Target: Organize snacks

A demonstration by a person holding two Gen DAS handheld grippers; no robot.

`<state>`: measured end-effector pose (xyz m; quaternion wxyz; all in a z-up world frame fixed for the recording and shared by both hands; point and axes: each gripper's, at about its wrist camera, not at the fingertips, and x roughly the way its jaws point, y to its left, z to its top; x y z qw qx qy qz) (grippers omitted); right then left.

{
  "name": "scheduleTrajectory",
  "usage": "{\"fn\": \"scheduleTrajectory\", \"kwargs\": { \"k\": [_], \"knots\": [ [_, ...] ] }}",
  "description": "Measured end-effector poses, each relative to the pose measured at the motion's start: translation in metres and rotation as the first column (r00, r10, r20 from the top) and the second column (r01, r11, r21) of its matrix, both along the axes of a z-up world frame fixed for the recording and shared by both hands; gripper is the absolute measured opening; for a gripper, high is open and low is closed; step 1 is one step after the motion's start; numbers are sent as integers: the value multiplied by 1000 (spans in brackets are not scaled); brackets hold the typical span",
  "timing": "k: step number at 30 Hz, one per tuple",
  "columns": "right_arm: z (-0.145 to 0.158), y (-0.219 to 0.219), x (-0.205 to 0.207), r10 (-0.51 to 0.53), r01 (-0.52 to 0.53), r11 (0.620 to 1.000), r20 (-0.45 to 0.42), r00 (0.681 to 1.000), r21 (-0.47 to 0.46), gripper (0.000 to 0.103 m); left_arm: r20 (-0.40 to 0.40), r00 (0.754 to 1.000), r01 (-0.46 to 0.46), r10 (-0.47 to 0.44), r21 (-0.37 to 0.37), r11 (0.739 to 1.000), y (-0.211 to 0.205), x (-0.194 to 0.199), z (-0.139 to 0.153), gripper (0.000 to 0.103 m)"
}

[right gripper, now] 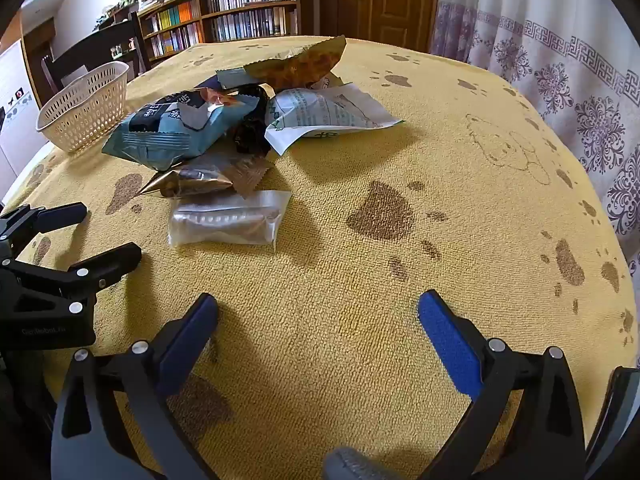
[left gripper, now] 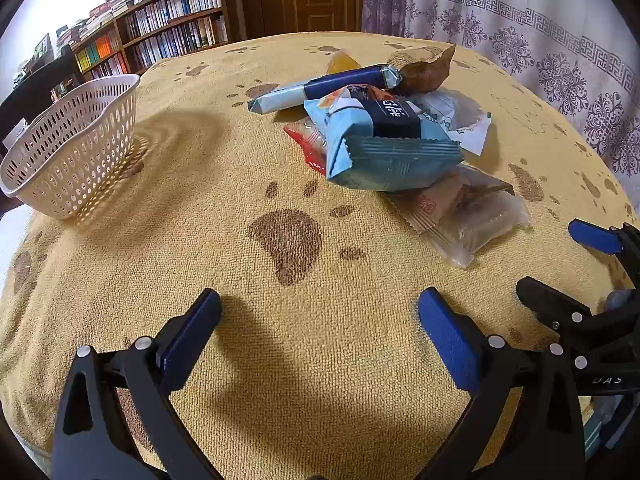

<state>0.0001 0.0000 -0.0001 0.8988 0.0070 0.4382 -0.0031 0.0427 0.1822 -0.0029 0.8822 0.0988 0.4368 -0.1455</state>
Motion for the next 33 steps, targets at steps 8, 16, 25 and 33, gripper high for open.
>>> {"fn": "scheduleTrajectory", "kwargs": {
  "k": [8,16,25,33],
  "knots": [
    [0,0,0,-2,2,1000,-4,1000,2,98,0,1000,0,0,-1,1000,0,0,0,101],
    [-2,-2,0,0,0,1000,-17,1000,0,98,0,1000,0,0,-1,1000,0,0,0,101],
    [-1,2,-1,-7,7,1000,-26,1000,-5,98,-1,1000,0,0,-2,1000,0,1,0,101],
    [0,1,0,-7,7,1000,-26,1000,-5,98,-1,1000,0,0,-3,1000,1,1,0,101]
  ]
}}
